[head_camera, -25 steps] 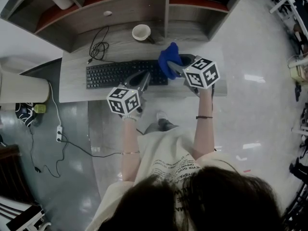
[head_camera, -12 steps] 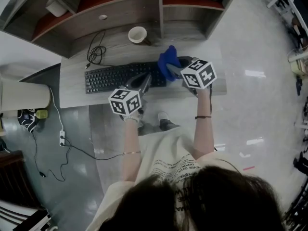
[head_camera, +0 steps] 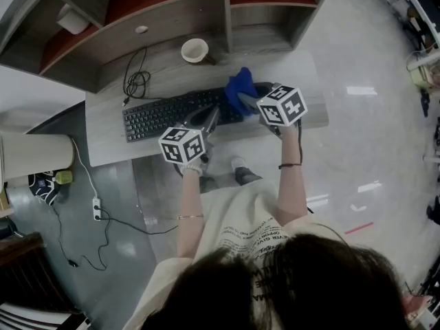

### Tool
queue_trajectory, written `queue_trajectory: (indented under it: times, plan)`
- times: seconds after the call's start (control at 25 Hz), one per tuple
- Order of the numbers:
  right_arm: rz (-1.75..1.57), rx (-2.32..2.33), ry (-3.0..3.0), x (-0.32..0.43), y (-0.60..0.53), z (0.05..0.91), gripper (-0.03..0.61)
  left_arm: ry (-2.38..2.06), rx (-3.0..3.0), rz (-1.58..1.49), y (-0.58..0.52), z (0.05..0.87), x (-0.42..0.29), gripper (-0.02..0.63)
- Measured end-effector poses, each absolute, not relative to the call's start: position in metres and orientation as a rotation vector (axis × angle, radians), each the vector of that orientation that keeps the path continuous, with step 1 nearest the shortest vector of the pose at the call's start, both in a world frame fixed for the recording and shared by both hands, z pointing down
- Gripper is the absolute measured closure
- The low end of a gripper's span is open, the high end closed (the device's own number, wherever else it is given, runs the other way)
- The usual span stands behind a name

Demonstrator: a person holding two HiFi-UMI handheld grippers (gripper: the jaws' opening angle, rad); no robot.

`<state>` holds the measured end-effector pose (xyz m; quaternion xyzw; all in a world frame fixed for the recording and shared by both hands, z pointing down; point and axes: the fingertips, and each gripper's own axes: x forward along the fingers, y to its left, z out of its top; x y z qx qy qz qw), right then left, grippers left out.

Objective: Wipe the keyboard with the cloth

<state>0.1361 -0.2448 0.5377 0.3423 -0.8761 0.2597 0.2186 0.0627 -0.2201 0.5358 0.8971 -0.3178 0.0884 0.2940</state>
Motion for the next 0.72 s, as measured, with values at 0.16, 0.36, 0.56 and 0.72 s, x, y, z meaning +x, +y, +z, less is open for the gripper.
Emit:
queue_trajectory:
  times: [0.16,0.36,0.56,0.72]
  plan:
    - [0.775,1.015,-2.408,0.13,-0.247,0.542,0.526,-0.785,2.393,0.255,-0.221,0.54,0.056,0.617]
    - [0.824,1.076,-2.375,0.119,-0.246,0.55,0.526,-0.714,2.397,0.276,-0.225,0.545,0.045,0.617]
    - [0.855,1.111,-2.358,0.112,-0.247,0.553,0.526,-0.668,2.396,0.294,-0.229,0.55,0.037,0.617]
    - [0.873,1.133,-2.351,0.109,-0.246,0.554,0.526,-0.647,2.39,0.297,-0.23,0.552,0.032,0.617]
